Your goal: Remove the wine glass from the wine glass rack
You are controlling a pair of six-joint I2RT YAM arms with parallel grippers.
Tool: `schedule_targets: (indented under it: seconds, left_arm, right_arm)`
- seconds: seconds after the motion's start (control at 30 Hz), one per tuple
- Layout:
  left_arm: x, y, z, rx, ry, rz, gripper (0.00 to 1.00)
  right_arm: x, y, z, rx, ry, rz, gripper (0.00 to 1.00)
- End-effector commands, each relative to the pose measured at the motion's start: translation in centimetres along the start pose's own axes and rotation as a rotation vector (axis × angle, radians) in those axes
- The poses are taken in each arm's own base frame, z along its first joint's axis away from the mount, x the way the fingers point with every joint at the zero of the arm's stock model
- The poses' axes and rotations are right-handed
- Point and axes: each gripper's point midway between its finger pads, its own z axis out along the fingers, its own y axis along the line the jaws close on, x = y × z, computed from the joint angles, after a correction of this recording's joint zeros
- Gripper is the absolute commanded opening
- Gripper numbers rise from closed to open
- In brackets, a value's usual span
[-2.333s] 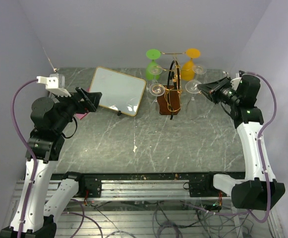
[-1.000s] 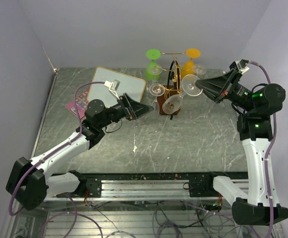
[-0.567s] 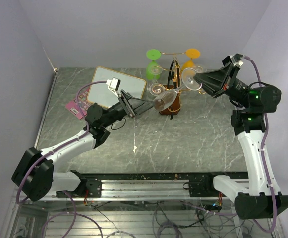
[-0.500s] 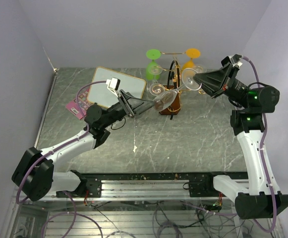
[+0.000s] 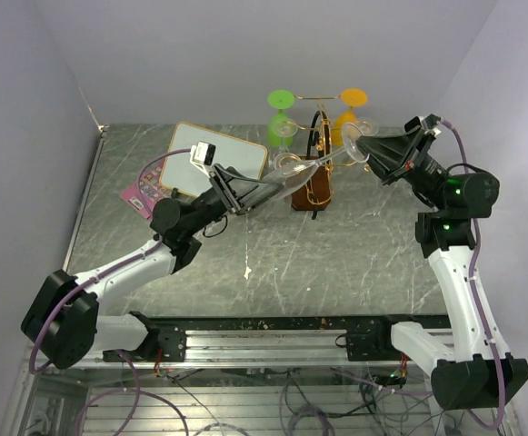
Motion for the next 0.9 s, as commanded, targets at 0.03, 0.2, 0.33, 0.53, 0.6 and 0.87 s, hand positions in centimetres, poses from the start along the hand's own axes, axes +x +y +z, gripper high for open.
schedule_targets:
  seconds: [0.03,0.2,0.33,0.53,0.6,0.87]
  left_arm:
    - [-1.0,-6.6,-0.6,0.233,-0.055,0.019,0.58]
    - [-1.1,-7.6,-0.7,0.259,-0.058,0.025,0.45]
    - [-1.1,-7.5,-0.7,0.237,-0.058,0.037,0.40]
    - [-1.1,-7.3,-0.5,0.198,-0.051,0.060,0.22]
    - [-1.1,-7.1,-0.4,0.173,-0.047,0.067,0.17]
    - [-1.3,-7.1,0.0,0.112,-0.039,0.085,0.07]
  right_arm:
    - [-1.3,-2.1,-0.5,-0.016,-0.082,0.039,0.00]
    - [-1.7,-3.2,-0.9,-0.009,-0.105,0.052,0.00]
    - [-1.8,-3.9,-1.0,0.001,-0.112,0.059,0.00]
    - [-2.0,-4.7,-1.1,0.028,-0.120,0.026,0.00]
    - [-2.0,-4.7,-0.9,0.049,-0.122,-0.016,0.00]
    - [-2.8,-5.8,-1.2,0.131,-0.184,-0.136,0.23]
